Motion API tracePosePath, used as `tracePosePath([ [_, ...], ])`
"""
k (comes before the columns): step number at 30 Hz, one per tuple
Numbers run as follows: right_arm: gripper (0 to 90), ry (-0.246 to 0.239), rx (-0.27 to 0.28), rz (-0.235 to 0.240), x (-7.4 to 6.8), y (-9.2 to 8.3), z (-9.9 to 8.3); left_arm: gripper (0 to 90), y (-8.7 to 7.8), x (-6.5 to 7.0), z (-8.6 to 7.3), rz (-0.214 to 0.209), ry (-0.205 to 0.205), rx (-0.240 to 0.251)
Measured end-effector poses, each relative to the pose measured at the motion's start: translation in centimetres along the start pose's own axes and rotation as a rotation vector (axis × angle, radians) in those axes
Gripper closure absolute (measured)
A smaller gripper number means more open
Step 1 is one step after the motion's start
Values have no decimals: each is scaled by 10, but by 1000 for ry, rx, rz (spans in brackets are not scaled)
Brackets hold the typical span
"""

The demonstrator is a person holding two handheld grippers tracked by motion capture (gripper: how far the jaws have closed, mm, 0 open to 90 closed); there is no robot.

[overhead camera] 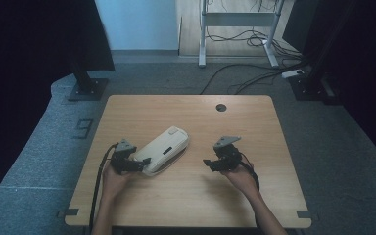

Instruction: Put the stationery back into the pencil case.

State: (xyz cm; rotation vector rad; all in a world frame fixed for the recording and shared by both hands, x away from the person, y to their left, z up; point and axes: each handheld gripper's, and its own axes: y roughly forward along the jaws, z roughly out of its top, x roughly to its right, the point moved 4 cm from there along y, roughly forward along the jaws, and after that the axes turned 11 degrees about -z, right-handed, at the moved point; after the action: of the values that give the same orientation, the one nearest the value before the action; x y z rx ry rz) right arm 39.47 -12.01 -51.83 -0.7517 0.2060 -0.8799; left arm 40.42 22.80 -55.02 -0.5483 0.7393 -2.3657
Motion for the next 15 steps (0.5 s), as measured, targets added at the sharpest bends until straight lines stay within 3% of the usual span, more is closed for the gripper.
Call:
tracePosePath([
  [8, 319, 43, 19, -26, 13, -25, -19, 148, -14, 4, -1, 19, 12, 33],
  [15, 282, 77, 36, -53, 22, -36, -42, 125, -41, 9, -14, 16, -7, 4],
])
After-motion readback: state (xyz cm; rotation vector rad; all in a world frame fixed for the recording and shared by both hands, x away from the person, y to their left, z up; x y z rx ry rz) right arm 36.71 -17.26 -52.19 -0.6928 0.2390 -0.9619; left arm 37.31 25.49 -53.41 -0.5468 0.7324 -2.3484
